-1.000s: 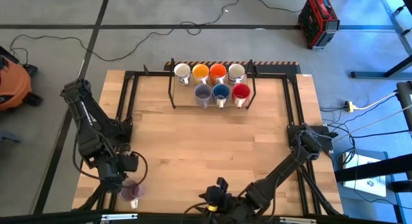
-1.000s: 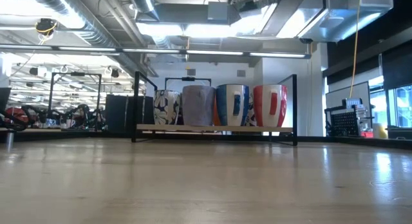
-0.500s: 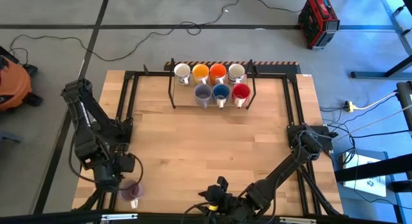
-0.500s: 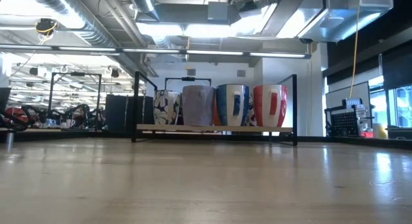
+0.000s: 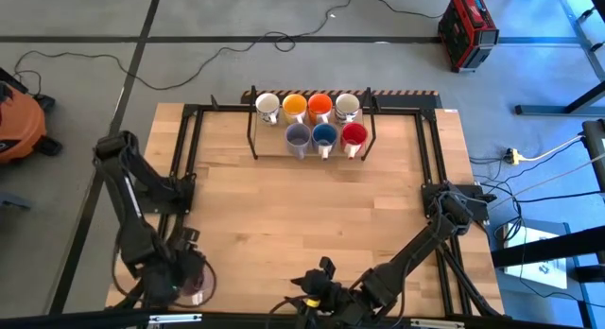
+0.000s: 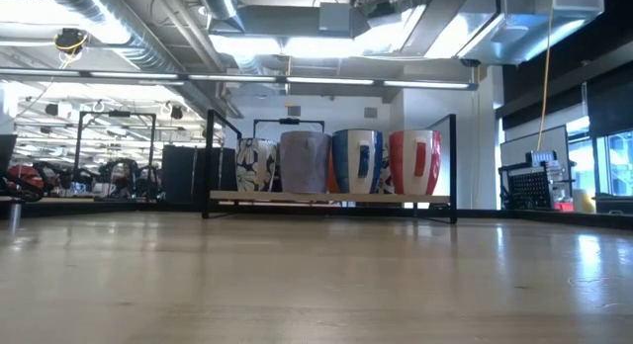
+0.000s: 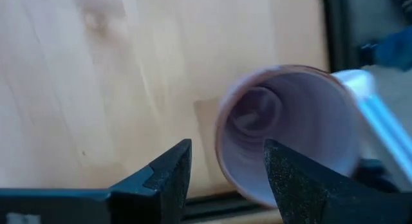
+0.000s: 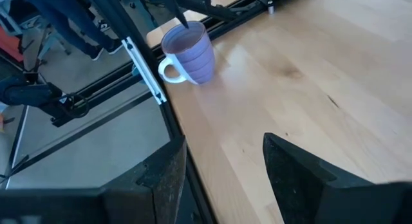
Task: Place coffee mugs
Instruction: Put the purple mug on the shelf
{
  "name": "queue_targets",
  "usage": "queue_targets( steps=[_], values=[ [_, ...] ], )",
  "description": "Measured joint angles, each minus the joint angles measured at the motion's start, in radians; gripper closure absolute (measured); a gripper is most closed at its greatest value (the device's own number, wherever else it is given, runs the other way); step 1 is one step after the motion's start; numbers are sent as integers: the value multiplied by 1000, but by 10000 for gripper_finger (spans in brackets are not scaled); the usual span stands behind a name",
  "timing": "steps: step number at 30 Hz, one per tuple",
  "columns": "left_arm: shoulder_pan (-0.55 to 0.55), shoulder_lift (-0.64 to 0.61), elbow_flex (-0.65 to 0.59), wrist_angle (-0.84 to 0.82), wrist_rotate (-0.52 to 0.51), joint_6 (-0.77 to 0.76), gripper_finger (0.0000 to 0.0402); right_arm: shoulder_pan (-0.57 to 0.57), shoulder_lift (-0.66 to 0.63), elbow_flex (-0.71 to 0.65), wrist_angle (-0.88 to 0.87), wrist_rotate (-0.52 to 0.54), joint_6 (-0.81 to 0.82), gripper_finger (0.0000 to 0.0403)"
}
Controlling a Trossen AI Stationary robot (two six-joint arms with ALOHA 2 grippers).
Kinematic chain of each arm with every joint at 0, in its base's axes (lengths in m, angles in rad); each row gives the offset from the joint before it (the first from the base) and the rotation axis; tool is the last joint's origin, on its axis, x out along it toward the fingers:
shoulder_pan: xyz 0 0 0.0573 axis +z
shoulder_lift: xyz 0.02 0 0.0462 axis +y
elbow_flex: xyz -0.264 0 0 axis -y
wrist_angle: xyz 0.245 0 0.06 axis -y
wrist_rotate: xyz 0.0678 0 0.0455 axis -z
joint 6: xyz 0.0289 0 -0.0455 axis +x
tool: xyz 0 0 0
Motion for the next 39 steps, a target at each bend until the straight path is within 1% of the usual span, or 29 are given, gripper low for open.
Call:
queue_targets(
  steps=[6,9,12,16,19,24,26,30,33,39],
  values=[
    [29,112,0,4,3,71,213,-3,0,0,0,-7,2,207],
    [45,155,0,21,22,93,214,-3,0,0,0,-8,2,207],
    [50,186,0,55,39,148,225,-3,0,0,0,-8,2,207],
    [51,217,0,93,36,217,262,-3,0,0,0,-8,-1,207],
    [53,234,0,118,39,257,301,-3,0,0,0,-11,-1,207],
    [55,246,0,136,46,346,372,-4,0,0,0,-45,5,207],
    [62,245,2,147,51,364,388,-10,0,0,0,-62,6,207],
    [94,245,2,145,54,415,387,-17,0,0,3,-77,6,207],
    [137,238,1,141,56,465,388,-17,0,1,0,-60,6,207],
    [274,179,-1,137,40,601,389,-16,3,1,-2,-28,25,207]
  ],
)
